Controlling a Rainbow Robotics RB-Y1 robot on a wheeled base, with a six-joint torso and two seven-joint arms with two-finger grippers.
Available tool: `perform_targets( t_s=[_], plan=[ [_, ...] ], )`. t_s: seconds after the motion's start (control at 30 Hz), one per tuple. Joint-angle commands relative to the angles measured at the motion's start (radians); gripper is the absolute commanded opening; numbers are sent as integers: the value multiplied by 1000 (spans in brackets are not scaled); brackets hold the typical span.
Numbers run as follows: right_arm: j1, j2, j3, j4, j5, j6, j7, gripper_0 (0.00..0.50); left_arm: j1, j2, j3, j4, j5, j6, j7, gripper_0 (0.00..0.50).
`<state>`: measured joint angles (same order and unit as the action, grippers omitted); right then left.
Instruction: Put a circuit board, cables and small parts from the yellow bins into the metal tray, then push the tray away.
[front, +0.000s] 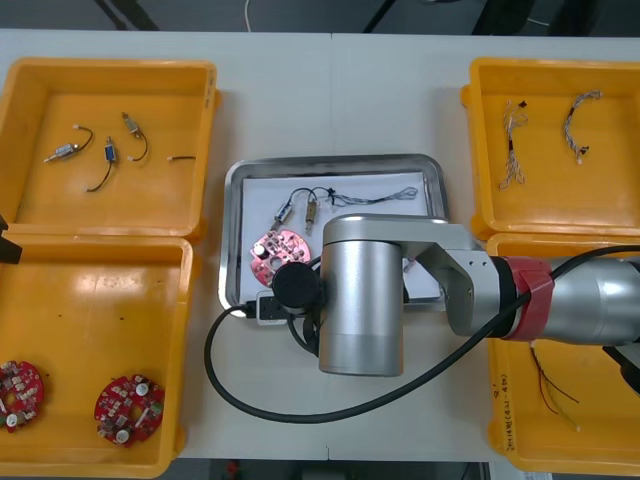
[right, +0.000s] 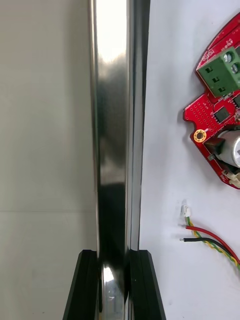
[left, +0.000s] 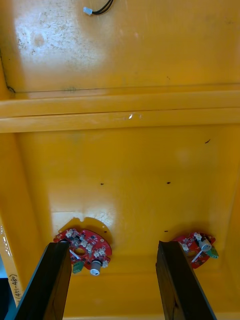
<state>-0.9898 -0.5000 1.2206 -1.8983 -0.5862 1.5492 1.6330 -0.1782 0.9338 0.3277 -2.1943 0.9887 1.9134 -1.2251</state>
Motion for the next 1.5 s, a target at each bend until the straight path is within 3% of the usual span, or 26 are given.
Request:
perform_targets(
  t_s=[0.03, 0.77, 1.13, 1.5],
  plan=[
    [-59, -12, 11, 22, 17, -24, 34, 0, 16, -9, 31, -25, -7, 6, -83, 500],
    [-161, -8, -38, 165, 19, -116, 80, 0, 16, -9, 31, -25, -7, 6, -83, 500],
    [-214, -6, -41, 308, 14, -259, 94, 0, 16, -9, 31, -25, -7, 6, -83, 500],
    [-288, 12, -41, 389, 9, -261, 117, 0, 16, -9, 31, -25, -7, 6, -83, 500]
  ],
)
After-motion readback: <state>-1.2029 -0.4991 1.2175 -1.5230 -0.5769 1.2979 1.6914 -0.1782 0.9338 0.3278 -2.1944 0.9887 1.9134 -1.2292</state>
